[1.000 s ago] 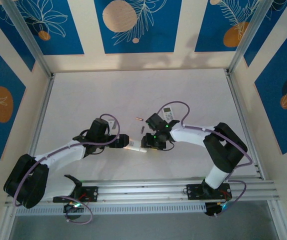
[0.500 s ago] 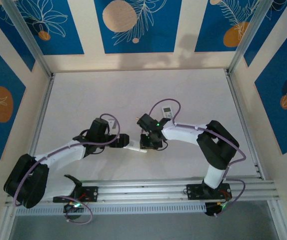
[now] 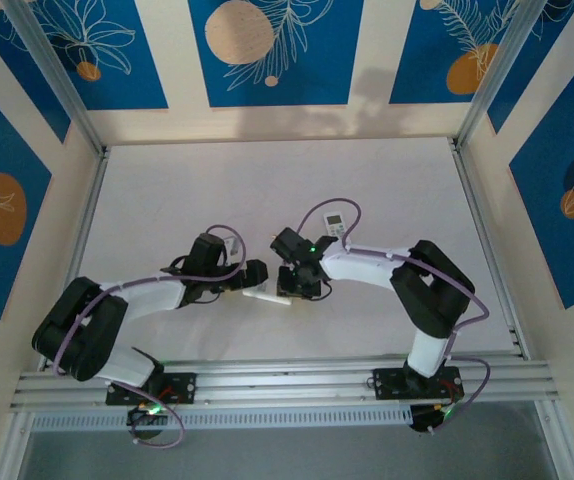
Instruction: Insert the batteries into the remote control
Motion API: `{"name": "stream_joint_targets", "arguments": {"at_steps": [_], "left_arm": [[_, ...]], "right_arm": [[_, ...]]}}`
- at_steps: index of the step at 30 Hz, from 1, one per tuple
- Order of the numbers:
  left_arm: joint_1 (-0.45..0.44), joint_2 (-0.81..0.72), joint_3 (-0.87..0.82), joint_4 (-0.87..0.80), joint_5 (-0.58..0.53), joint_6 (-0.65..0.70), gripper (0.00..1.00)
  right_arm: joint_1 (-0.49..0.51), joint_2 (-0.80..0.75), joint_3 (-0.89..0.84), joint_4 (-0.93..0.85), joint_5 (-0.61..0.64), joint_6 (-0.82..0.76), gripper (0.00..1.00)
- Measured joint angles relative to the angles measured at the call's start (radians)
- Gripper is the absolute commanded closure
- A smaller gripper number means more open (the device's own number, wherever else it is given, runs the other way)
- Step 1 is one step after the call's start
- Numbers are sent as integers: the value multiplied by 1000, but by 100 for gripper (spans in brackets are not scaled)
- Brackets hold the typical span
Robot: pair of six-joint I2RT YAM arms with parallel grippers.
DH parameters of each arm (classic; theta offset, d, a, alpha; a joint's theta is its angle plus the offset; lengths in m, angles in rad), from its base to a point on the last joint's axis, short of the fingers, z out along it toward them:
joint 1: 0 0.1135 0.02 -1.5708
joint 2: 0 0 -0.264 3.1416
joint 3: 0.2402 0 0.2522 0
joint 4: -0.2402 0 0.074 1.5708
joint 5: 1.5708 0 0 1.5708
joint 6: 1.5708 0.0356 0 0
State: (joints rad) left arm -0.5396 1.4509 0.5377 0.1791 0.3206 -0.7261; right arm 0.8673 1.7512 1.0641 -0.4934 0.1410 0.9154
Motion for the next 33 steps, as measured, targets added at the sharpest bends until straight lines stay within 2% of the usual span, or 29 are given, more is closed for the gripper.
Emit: {"name": "stream_joint_targets", "arguments": {"at_steps": [2,4,7,8,11,14,19,26,33], "left_arm": [[0,-20,-1,-4,-6,0,0],[-3,-46,-2,-25,-8,6,0],[21,-153,-1,-100,-43,30,0],[34,-198,-1,-130,-57,36,0],[97,-317,-1,-206,-89,48,0],[156,-400,-1,-266,-97,45,0],[195,-467,-1,-320,-79,17,0],[206,-494,-10,-345,-51,-10,0],[215,-499,-12,-356,-10,-61,0]], "right_arm": [[10,-42,-21,37,21,-40,41],[13,-110,-42,48,51,-105,25],[5,-229,-75,70,65,-301,2],[3,-258,-77,84,64,-388,1],[6,-291,-77,109,53,-666,0],[11,-235,-68,97,42,-896,0],[10,-68,-16,61,31,-1132,0],[-1,61,58,26,-10,-1219,15],[9,105,79,9,33,-1214,29]]}}
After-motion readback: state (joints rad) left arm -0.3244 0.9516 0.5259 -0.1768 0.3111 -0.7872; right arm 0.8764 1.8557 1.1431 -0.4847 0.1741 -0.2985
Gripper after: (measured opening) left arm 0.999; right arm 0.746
